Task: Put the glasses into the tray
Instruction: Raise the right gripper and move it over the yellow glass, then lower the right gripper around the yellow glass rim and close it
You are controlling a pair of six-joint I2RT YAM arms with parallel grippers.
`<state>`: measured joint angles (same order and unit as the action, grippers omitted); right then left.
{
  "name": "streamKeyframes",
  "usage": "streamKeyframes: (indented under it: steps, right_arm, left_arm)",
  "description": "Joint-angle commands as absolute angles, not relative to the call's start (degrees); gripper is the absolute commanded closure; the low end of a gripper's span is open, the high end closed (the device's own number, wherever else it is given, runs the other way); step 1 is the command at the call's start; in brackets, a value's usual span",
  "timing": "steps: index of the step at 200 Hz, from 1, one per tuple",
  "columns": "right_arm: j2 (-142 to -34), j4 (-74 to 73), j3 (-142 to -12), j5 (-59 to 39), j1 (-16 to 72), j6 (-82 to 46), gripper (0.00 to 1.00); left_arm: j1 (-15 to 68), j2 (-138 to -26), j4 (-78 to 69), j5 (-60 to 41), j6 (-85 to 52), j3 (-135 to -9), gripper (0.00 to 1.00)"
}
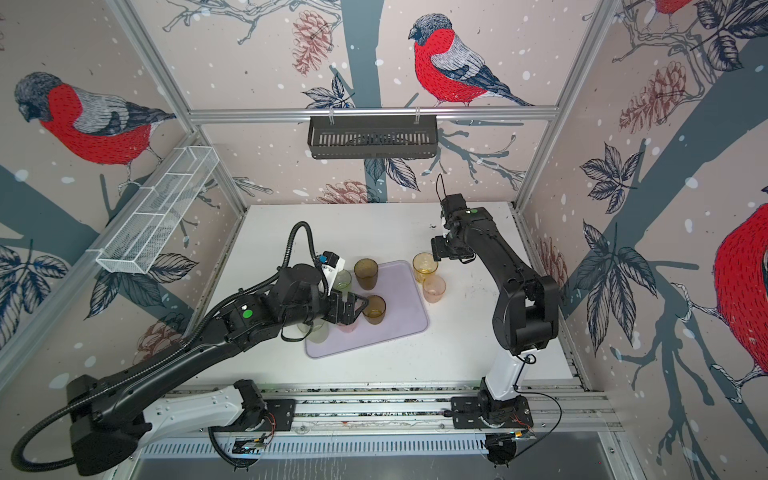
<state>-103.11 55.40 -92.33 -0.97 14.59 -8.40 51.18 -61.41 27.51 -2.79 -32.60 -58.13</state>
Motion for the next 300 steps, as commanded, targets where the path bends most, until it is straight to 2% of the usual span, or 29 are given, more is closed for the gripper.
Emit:
streamKeyframes:
  steps: [1, 58, 105, 300]
  right_arm:
    - [-104.6, 54.0, -93.3, -2.0, 14.7, -7.5, 0.27]
    - [-108.4, 52.6, -94.0, -3.7, 14.6, -6.9, 0.3]
    - [-110.8, 51.5, -94.0, -4.6, 14.7, -6.5, 0.37]
    - [-115.2, 50.5, -95.2, -4.8, 15.4, -6.2, 0.74]
  left_arm:
    - [51.5, -62.9, 23.4, -3.6, -32.6, -59.2, 0.03]
    - [51.9, -66.7, 20.9, -4.0, -33.2, -60.6, 0.03]
    - [51.9, -68.5, 20.0, -4.1, -33.6, -61.6, 0.03]
    - [52.0, -69.1, 19.7, -3.3, -33.8, -61.6, 0.03]
